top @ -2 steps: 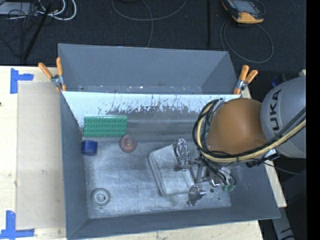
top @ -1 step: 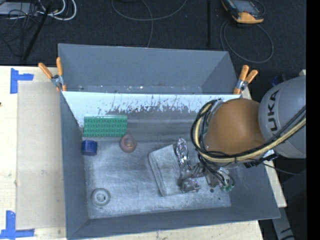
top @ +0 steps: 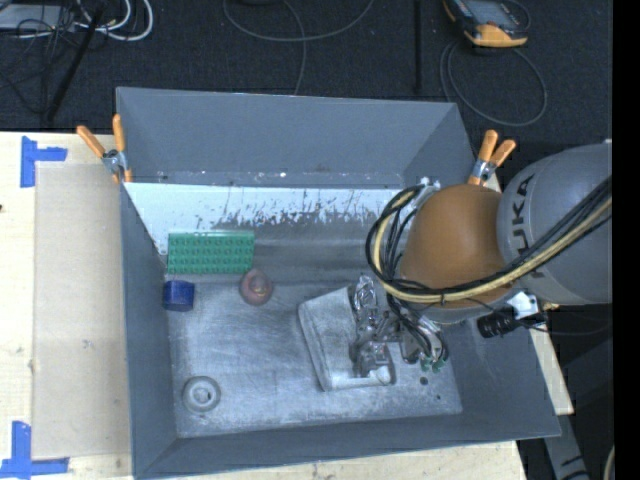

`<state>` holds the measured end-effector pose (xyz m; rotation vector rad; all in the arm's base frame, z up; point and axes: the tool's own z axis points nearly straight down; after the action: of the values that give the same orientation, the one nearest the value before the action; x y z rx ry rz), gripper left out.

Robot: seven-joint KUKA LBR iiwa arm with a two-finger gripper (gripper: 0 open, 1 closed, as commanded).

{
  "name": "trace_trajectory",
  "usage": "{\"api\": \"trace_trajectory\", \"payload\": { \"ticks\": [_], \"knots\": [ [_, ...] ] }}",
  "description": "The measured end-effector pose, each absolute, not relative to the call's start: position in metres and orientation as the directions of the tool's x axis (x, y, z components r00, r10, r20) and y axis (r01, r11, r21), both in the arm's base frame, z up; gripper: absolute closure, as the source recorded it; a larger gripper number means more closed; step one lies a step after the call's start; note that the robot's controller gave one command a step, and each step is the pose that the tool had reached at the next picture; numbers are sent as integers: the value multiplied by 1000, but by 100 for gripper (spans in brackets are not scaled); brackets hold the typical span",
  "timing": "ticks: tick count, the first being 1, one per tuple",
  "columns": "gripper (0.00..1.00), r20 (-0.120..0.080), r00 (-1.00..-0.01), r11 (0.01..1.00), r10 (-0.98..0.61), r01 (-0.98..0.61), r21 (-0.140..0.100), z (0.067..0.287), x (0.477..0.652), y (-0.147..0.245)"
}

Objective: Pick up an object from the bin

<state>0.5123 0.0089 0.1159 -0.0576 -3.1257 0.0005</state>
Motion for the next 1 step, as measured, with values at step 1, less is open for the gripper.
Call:
{"api": "trace_trajectory", "payload": {
  "ticks": [1],
  "knots": [
    [0, 4, -999, 999, 39, 39, 1, 115, 514, 9]
  ]
}}
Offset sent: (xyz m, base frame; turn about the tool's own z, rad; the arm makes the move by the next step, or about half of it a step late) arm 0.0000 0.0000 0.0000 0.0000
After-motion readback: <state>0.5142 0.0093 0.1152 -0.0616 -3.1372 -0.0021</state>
